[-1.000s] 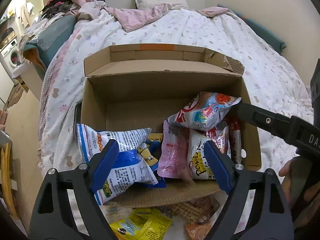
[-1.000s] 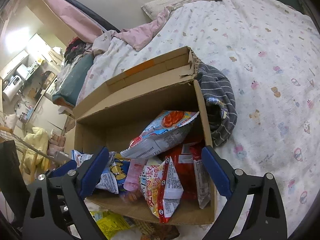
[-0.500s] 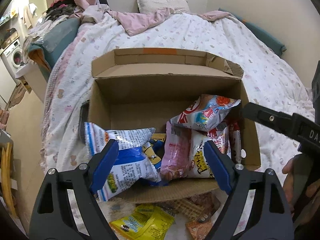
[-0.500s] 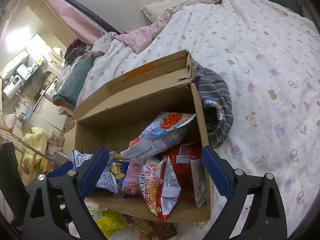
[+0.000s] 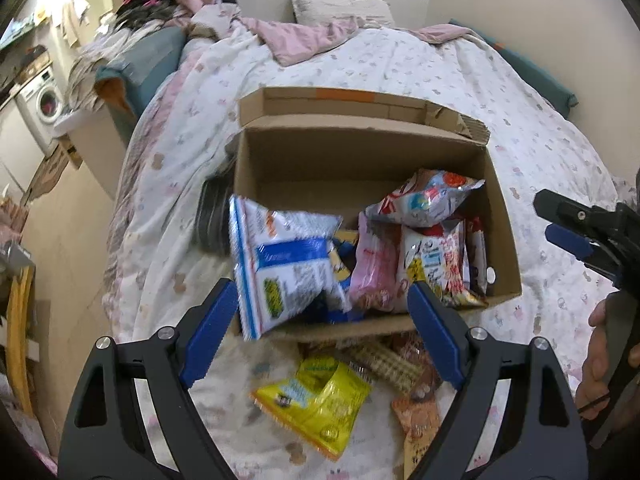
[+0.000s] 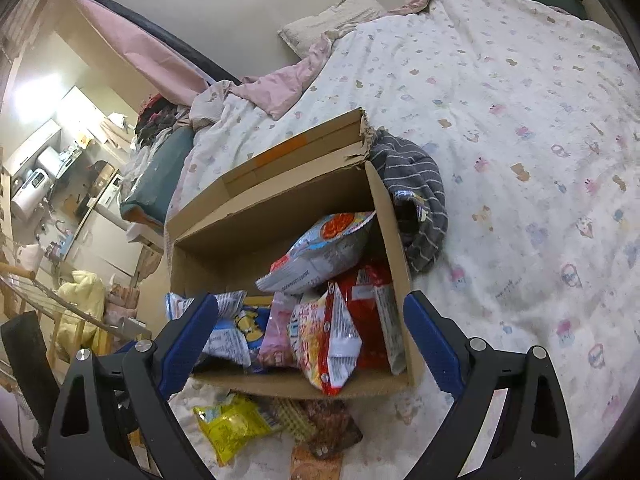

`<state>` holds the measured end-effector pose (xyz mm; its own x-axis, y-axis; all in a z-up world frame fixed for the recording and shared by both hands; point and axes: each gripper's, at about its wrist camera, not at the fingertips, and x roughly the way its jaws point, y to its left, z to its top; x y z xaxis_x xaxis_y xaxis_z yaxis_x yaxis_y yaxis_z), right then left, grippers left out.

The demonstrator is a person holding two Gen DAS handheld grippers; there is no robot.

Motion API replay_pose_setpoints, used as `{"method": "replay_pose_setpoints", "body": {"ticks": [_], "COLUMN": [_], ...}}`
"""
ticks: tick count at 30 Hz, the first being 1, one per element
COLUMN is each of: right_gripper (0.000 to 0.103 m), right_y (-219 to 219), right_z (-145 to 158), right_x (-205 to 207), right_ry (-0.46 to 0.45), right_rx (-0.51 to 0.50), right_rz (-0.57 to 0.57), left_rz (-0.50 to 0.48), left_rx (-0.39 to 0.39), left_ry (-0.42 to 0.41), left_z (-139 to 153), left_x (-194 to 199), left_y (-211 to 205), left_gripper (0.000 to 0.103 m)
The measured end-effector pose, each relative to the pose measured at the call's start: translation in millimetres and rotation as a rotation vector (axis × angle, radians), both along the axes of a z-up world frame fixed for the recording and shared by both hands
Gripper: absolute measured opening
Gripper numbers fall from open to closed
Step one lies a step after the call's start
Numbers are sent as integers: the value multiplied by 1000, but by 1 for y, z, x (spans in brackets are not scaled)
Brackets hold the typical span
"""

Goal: Organize snacks
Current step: 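Withdraw both grippers from the box back over the pile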

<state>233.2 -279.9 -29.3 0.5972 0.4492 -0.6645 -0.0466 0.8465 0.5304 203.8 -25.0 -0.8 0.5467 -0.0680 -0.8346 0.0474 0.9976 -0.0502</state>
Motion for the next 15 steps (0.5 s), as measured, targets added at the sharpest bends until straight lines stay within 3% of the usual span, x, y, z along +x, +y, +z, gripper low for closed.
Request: {"method": "replay_pose_setpoints", "body": {"ticks": [15], "right_gripper": [96], "right_y": [9], "right_z": [0], "right_x": [-51], "right_ry": [10], "right_rx": [0], "right_rz": [48], "left_rz": [63], "left_rx": [-38], "left_ry": [63], "left_z": [-12], "left_x": [-58], "left_y": [27], "left_gripper": [85]}}
